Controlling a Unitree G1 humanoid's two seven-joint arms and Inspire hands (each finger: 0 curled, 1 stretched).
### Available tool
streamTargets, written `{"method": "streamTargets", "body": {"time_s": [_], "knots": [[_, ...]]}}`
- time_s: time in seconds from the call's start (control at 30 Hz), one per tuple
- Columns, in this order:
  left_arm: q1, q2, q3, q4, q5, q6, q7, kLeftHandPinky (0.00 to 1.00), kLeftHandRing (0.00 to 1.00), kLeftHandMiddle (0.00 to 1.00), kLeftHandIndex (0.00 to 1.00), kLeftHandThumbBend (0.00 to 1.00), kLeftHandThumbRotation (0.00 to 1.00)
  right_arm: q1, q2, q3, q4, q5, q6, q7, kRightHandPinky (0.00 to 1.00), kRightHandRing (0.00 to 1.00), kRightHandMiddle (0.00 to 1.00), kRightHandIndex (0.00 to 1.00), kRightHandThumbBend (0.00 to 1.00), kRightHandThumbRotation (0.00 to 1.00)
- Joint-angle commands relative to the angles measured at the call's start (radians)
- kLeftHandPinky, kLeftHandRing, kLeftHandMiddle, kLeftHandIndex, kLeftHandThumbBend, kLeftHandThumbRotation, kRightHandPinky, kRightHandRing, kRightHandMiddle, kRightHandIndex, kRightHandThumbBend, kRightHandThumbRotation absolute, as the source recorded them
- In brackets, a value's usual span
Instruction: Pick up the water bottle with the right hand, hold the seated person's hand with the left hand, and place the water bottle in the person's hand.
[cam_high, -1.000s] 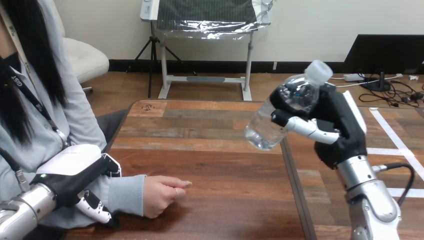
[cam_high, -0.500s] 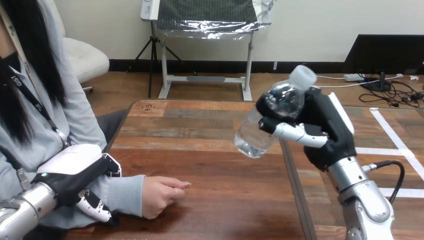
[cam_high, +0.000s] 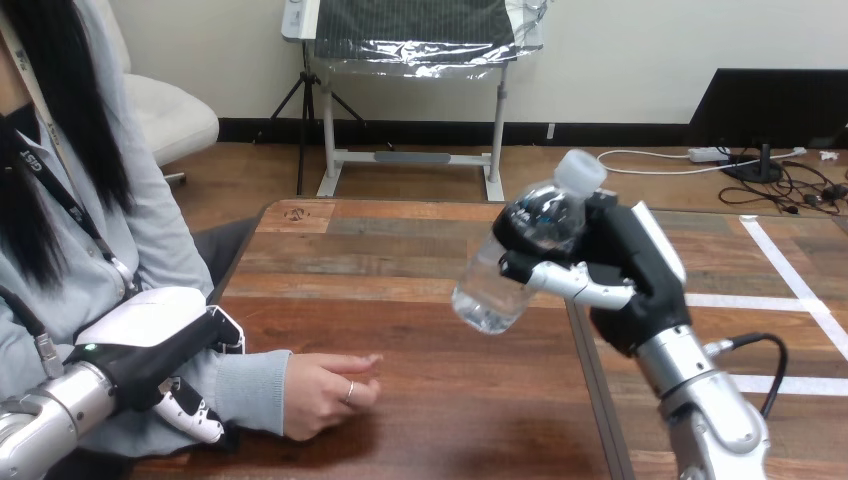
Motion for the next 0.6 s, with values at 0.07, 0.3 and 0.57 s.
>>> {"method": "streamTargets", "body": {"time_s": [0.07,0.3,0.57], "knots": [[-0.067,0.025,0.037,-0.112,-0.053,-0.021,-0.006,0.23,0.28,0.35,0.34,0.82,0.00,-0.117,0.008,0.012,0.032,-0.026,-0.049,-0.013,0.28,0.34,0.42,0.43,0.74,0.00],[-0.075,0.028,0.047,-0.153,-0.076,-0.016,-0.032,0.22,0.28,0.34,0.33,0.85,0.00,-0.139,0.015,0.017,0.076,-0.045,-0.062,-0.011,0.28,0.34,0.42,0.43,0.75,0.00],[-0.082,0.026,0.061,-0.237,-0.096,0.028,-0.075,0.21,0.27,0.33,0.32,0.86,0.00,-0.167,0.027,0.022,0.134,-0.050,-0.062,-0.009,0.28,0.34,0.42,0.44,0.75,0.00]]}}
